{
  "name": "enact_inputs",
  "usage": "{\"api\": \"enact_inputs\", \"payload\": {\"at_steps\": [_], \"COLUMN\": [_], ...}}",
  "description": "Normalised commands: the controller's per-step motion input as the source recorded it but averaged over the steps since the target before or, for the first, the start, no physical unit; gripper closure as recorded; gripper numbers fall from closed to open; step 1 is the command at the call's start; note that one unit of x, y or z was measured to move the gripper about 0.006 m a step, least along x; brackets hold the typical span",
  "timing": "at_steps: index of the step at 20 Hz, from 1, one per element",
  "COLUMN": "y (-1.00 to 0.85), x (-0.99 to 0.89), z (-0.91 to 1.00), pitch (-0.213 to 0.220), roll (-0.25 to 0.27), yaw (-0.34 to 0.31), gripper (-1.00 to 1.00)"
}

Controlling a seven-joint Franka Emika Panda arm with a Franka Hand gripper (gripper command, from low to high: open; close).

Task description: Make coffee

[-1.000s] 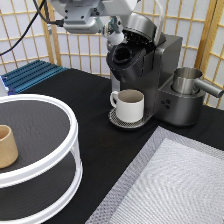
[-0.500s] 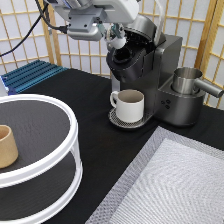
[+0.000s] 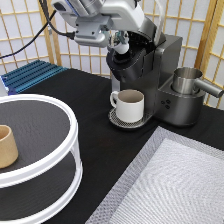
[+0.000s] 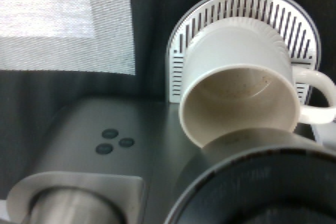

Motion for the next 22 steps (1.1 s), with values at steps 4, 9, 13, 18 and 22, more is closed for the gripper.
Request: {"api": "enact_inputs", "payload": {"at_steps": [4,9,13,18,22], "y": [0.08,0.24,0.1,0.08,0.2], "x": [0.0,0.0,-0.01,-0.15,-0.23], "z": [-0.25,0.07,0.4,0.24,0.01], "pitch": [0.001,0.018,0.003,0.0,0.0], "roll": [0.0,0.0,0.0,0.0,0.0], "yaw": [-0.024,-0.003,-0.009,-0.018,-0.002], "gripper": [1.0,1.0,1.0,1.0,1.0]}}
